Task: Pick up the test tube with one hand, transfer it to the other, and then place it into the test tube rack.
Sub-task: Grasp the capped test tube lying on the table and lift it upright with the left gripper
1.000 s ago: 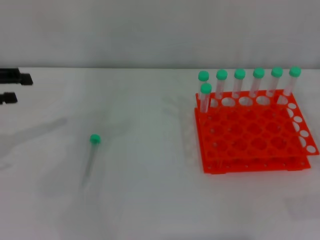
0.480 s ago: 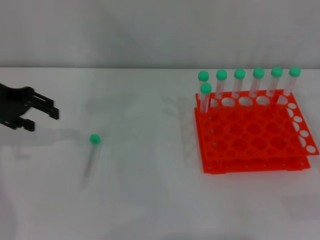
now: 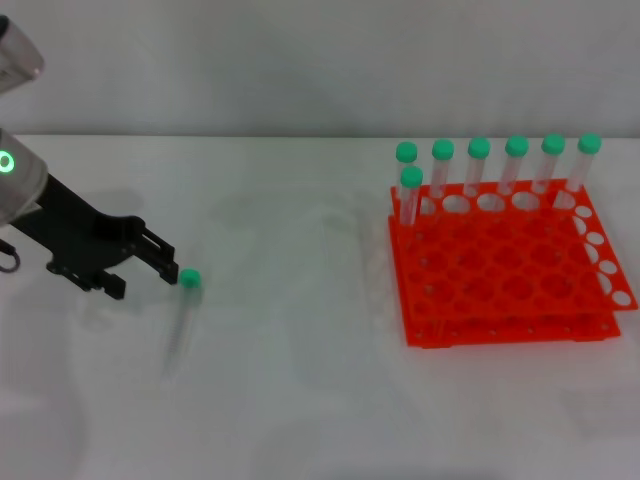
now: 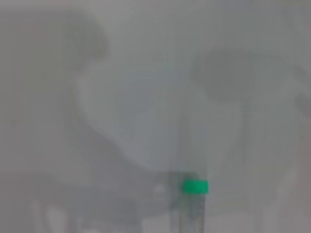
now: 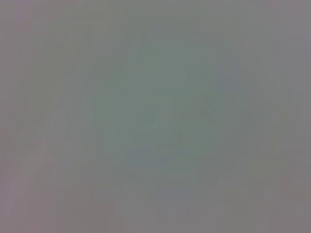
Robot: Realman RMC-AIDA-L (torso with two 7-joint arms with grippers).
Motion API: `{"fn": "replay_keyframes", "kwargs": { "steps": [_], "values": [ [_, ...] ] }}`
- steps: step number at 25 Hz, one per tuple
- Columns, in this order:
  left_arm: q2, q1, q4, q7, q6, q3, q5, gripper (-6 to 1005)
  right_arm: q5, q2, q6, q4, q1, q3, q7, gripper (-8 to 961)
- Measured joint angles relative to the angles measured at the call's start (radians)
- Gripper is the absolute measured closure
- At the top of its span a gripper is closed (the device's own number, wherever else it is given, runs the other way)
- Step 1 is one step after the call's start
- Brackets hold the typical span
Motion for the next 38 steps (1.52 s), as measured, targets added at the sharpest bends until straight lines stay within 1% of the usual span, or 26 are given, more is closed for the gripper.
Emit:
{"fn": "replay_keyframes", "kwargs": {
  "steps": [4, 10, 15, 17, 19, 20, 25, 33, 38],
  "values": [
    [-0.011, -0.014, -0.030, -0.007, -0.001, 0.030, 0.002, 285, -0.004, 0.000, 0.000, 0.000, 0.002, -0.004, 0.000, 111],
    [-0.015, -0.038, -0.073, -0.007, -0.001, 0.047, 0.021, 289, -0.006, 0.000, 0.001, 0.000, 0.002, -0.005, 0.000, 111],
    [-0.019, -0.049, -0.089, -0.009, -0.001, 0.096, 0.032, 293, -0.006, 0.000, 0.000, 0.000, 0.002, -0.005, 0.000, 111],
    [-0.027, -0.049, -0.090, -0.009, -0.005, 0.097, 0.036, 294, -0.006, 0.001, 0.000, 0.000, 0.002, -0.005, 0.000, 111],
    [-0.040, -0.049, -0.099, -0.009, -0.018, 0.097, 0.045, 295, -0.005, 0.002, 0.000, 0.001, 0.002, -0.005, 0.000, 111],
    [-0.040, -0.049, -0.099, -0.009, -0.018, 0.097, 0.045, 296, -0.005, 0.002, 0.000, 0.002, 0.002, -0.005, 0.000, 111],
    [-0.055, -0.051, -0.127, -0.006, -0.035, 0.098, 0.053, 300, -0.006, 0.002, 0.000, 0.002, 0.002, -0.005, 0.000, 112],
    [-0.057, -0.045, -0.129, -0.008, -0.050, 0.099, 0.058, 305, -0.007, 0.002, 0.000, 0.000, 0.004, -0.006, 0.000, 112],
    [-0.059, -0.046, -0.146, -0.008, -0.080, 0.100, 0.100, 309, -0.007, 0.002, 0.006, 0.001, 0.005, -0.006, 0.000, 112]
  ]
}}
